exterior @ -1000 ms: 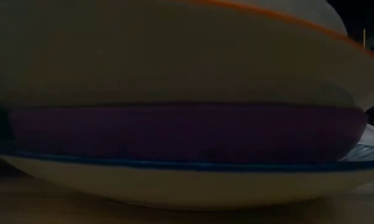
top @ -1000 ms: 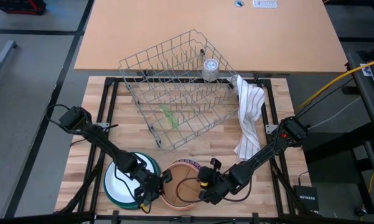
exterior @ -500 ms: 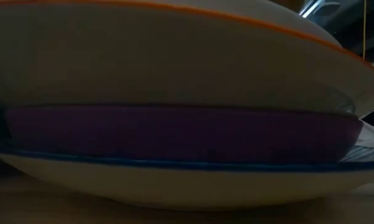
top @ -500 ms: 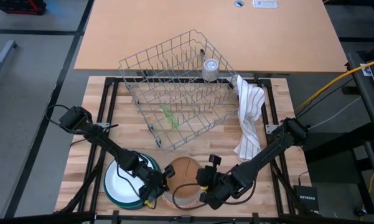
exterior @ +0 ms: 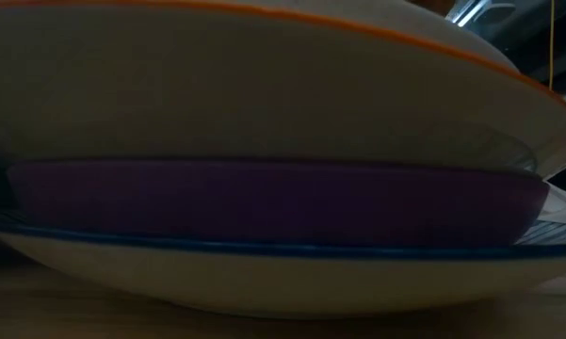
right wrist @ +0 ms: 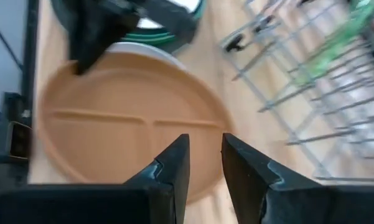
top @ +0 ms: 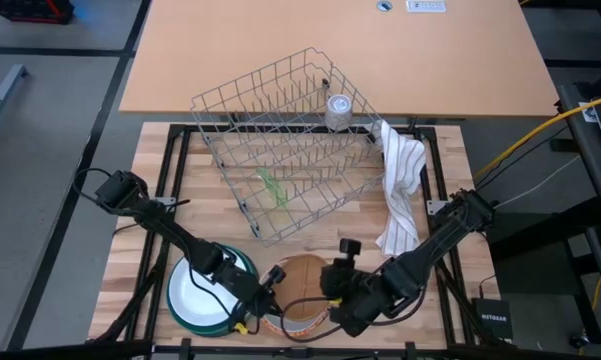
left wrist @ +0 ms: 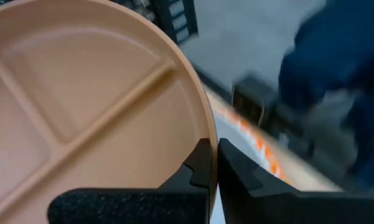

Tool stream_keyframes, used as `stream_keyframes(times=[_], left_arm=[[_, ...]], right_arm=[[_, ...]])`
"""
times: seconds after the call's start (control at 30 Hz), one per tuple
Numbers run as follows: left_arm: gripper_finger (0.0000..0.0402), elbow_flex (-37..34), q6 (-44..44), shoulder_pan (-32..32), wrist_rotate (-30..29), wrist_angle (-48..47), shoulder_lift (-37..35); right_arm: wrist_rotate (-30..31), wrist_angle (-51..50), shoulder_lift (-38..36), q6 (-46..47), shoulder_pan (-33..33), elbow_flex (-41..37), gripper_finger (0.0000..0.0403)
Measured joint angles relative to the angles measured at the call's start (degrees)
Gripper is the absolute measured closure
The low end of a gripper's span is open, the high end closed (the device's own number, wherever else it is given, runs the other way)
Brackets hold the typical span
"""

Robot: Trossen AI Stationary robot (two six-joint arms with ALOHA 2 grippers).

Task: Sort dishes
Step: Put the brown plate into the dish rack

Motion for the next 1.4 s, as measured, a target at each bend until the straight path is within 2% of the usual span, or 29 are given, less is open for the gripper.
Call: stream_keyframes(times=[0.13, 0.3, 0.43, 0.6, 0.7, 0.87, 1.07, 1.2, 1.4], left_arm=[[0.0401, 0.0, -8.81, -0.02, -0.94, 8.59, 0.0], [0.0401, 0.02, -15.01, -0.02, -6.53, 20.69, -0.02], [0.0401, 0.03, -18.89, 0.32, -14.46, 30.25, -0.02], [0.0401, 0.04, -19.96, 1.56, -26.18, 43.08, -0.02], [0.04, 0.07, -18.41, 3.09, -30.57, 52.29, -0.02], [0.04, 0.09, -18.66, 7.24, -33.8, 60.45, -0.07], [0.04, 0.09, -30.33, 13.78, -38.2, 59.3, -0.07], [0.0401, 0.09, -35.33, 16.75, -42.51, 58.79, -0.07], [0.0401, 0.09, -37.0, 17.49, -49.92, 58.34, -0.07]], right_arm=[[4.14, -11.14, -0.02, -0.16, 0.46, 6.59, 0.0306], [12.9, -23.83, -0.06, -1.56, 1.97, 15.41, 0.0306], [17.93, -22.45, -2.67, -10.43, 3.41, 18.93, 0.0306], [28.21, -23.21, -8.02, -13.08, 4.44, 19.97, 0.0306], [32.56, -23.23, -11.62, -14.54, 4.44, 19.97, 0.0306], [33.58, -23.2, -17.43, -15.11, 3.16, 19.97, 0.0306], [32.75, -23.17, -23.21, -15.38, -2.13, 17.74, 0.0306], [31.0, -23.22, -26.06, -14.19, -8.41, 11.44, 0.0306], [25.14, -19.51, -30.16, -16.27, -19.16, -0.02, 0.0306]])
